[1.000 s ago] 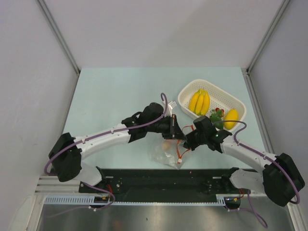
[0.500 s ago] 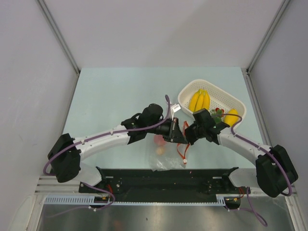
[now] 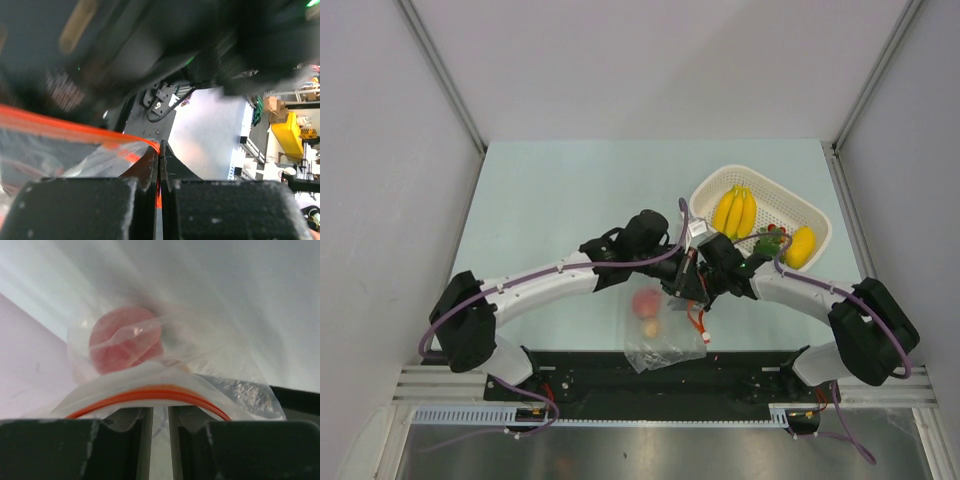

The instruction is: Open the zip-top bag and remove the fake food

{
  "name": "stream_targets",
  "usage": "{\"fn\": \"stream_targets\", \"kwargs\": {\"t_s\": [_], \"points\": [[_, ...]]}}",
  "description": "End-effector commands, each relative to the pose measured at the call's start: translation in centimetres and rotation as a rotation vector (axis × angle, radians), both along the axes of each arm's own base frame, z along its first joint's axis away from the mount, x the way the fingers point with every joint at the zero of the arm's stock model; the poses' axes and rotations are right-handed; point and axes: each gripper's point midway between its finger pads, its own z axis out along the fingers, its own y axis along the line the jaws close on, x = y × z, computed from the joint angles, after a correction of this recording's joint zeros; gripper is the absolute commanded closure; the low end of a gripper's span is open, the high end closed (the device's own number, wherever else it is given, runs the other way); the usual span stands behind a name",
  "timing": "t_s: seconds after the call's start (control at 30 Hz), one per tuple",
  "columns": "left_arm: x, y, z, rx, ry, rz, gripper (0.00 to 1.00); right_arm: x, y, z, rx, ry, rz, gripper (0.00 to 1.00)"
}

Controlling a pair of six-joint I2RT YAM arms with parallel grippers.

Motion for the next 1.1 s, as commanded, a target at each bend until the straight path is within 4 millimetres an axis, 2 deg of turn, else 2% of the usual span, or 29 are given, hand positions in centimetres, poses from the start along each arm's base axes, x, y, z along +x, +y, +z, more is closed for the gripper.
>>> {"fn": "stream_targets", "kwargs": {"t_s": [0.0, 0.1, 0.17, 0.2, 0.27, 0.3, 0.33, 0.37, 0.4, 0.43, 0.47, 0.5, 0.53, 0.6, 0.63, 0.67, 0.7, 0.73, 0.8, 0.83, 0.87, 0.93, 1.0, 1.07], "points": [[-0.2, -1.4, 3.9, -0.095, -0.072, -0.079, 1.0, 1.2, 1.5, -0.2, -0.02, -0.137, 0.081, 0.79], [0.7, -1.9, 4.2, -0.087, -0.076, -0.042, 1.0, 2.1, 1.3, 0.0, -0.032, -0.203, 0.093, 0.79], [1.2, -1.6, 3.9, -0.049, -0.079, -0.005, 0.96, 2.8, 1.1, 0.4, -0.028, -0.241, 0.095, 0.79], [1.9, -1.4, 3.6, -0.025, -0.095, 0.037, 0.83, 3.1, 0.8, 0.5, -0.035, -0.253, 0.091, 0.79], [2.2, -0.1, 3.0, 0.037, -0.097, 0.094, 0.67, 3.5, 0.0, 0.7, -0.053, -0.266, 0.079, 0.79], [2.8, 0.4, 2.6, 0.06, -0.116, 0.136, 0.5, 3.6, -0.4, 0.6, -0.068, -0.277, 0.086, 0.79], [3.0, 1.4, 1.9, 0.092, -0.121, 0.172, 0.44, 3.7, -0.6, 0.6, -0.072, -0.284, 0.089, 0.79], [2.8, 2.5, 2.0, 0.113, -0.121, 0.203, 0.4, 3.9, -0.8, 0.5, -0.075, -0.289, 0.093, 0.79], [3.1, 3.4, 1.9, 0.125, -0.129, 0.238, 0.37, 3.9, -0.9, 0.4, -0.08, -0.299, 0.109, 0.79], [3.0, 4.4, 0.9, 0.151, -0.108, 0.266, 0.36, 3.8, -0.9, 0.2, -0.088, -0.3, 0.121, 0.79], [2.6, 5.5, 1.9, 0.129, -0.118, 0.29, 0.36, 3.7, -1.0, -0.1, -0.094, -0.298, 0.128, 0.79], [2.6, 6.3, 1.7, 0.139, -0.113, 0.314, 0.37, 3.7, -1.0, -0.1, -0.093, -0.3, 0.133, 0.78], [2.6, 7.4, 0.6, 0.169, -0.087, 0.358, 0.39, 3.6, -1.0, -0.3, -0.097, -0.299, 0.148, 0.78], [2.0, 9.2, 0.7, 0.171, -0.08, 0.401, 0.47, 3.3, -0.8, -0.5, -0.085, -0.29, 0.172, 0.78], [1.6, 10.3, -0.4, 0.199, -0.059, 0.428, 0.5, 3.1, -0.7, -0.4, -0.08, -0.298, 0.195, 0.78], [1.2, 10.8, -0.9, 0.208, -0.049, 0.436, 0.58, 2.9, -0.6, -0.4, -0.074, -0.305, 0.215, 0.77], [0.8, 11.3, -0.7, 0.19, -0.048, 0.441, 0.62, 2.6, -0.4, -0.2, -0.064, -0.311, 0.237, 0.77], [0.3, 11.9, -2.4, 0.217, -0.012, 0.445, 0.65, 2.3, -0.5, -0.1, -0.065, -0.312, 0.253, 0.76], [-0.6, 11.8, -3.9, 0.22, 0.035, 0.421, 0.74, 1.7, -0.5, 0.1, -0.056, -0.33, 0.309, 0.75], [-1.3, 12.1, -5.8, 0.26, 0.09, 0.421, 0.78, 1.3, -0.7, -0.1, -0.063, -0.324, 0.325, 0.73], [-1.7, 12.2, -6.9, 0.281, 0.123, 0.408, 0.86, 1.1, -0.8, 0.0, -0.061, -0.332, 0.349, 0.72], [-2.0, 12.3, -9.0, 0.332, 0.166, 0.41, 0.89, 0.5, -0.7, -0.1, -0.057, -0.336, 0.388, 0.67], [-1.9, 12.5, -10.2, 0.368, 0.176, 0.419, 0.89, -0.2, -0.8, -0.7, -0.059, -0.318, 0.429, 0.58], [-1.8, 12.2, -11.3, 0.401, 0.188, 0.405, 0.9, -1.0, -0.5, -1.0, -0.05, -0.309, 0.475, 0.53]]}}
